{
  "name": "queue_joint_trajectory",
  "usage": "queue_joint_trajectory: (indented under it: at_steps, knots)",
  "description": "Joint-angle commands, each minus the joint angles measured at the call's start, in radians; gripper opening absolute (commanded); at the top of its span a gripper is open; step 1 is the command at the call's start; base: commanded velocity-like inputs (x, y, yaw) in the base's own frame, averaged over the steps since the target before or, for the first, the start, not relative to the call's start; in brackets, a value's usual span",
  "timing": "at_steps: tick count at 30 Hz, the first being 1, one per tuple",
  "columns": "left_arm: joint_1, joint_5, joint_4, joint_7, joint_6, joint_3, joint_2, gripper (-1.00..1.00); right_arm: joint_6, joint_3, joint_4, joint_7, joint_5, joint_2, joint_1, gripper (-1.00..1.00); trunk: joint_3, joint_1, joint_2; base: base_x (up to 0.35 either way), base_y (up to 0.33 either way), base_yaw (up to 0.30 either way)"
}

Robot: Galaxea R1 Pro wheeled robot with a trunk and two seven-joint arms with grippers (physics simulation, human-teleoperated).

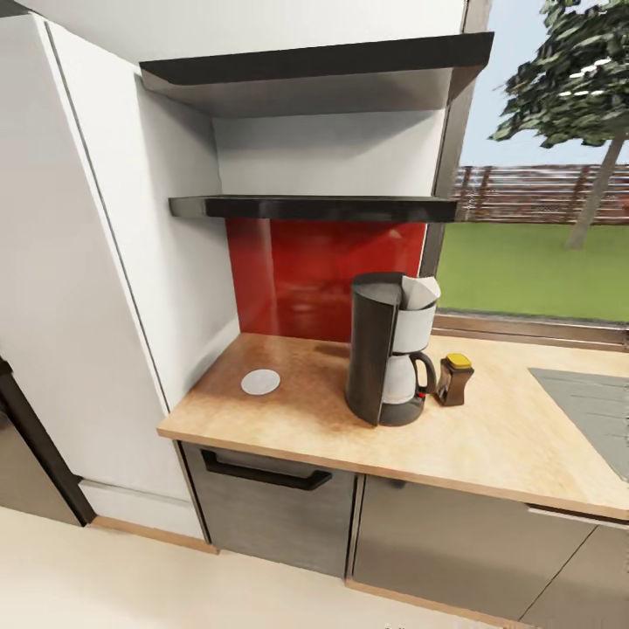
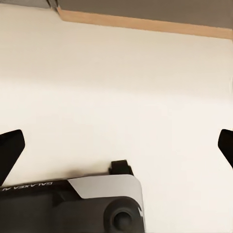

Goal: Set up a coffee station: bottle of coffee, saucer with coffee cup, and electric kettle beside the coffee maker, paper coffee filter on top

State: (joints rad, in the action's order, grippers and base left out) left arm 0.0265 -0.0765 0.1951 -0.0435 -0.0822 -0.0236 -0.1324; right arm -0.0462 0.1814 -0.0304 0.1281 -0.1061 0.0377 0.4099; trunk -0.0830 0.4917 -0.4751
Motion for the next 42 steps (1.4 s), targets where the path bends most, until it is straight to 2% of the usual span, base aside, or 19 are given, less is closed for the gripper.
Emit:
queue_joint_trajectory:
  at_steps: [1,19,32,40,41,42]
  knots:
    - [0.001,-0.008,-0.001,-0.003,-0.004,-0.002,0.000,1.00,-0.003,0.009,0.001,0.005,-0.010,-0.001,0.001,1.00,-0.002,0.001,-0.002,0.038,0.299,-0.244]
    - [0.001,-0.009,-0.002,-0.003,-0.004,-0.003,0.001,1.00,-0.003,0.009,0.001,0.005,-0.010,-0.005,-0.004,1.00,-0.002,0.001,-0.002,0.178,0.261,-0.265]
    - [0.001,-0.012,0.004,0.000,-0.004,0.002,0.006,1.00,-0.003,0.007,0.002,0.003,-0.012,-0.002,-0.006,1.00,-0.002,0.001,-0.002,0.013,0.023,-0.267]
    - [0.001,-0.013,0.120,0.023,-0.002,0.004,-0.004,1.00,-0.002,0.006,0.002,-0.002,-0.014,0.004,-0.007,1.00,-0.002,0.001,-0.002,0.000,0.000,-0.113]
    - [0.001,-0.013,0.147,0.041,-0.001,0.004,-0.006,1.00,-0.003,0.006,0.002,-0.003,-0.015,0.004,-0.007,1.00,-0.002,0.001,-0.002,0.000,0.000,-0.015]
    - [0.001,-0.015,0.215,0.099,0.000,0.004,-0.010,1.00,-0.004,0.003,0.001,-0.004,-0.017,0.006,-0.007,1.00,-0.002,0.001,-0.002,0.000,0.000,-0.006]
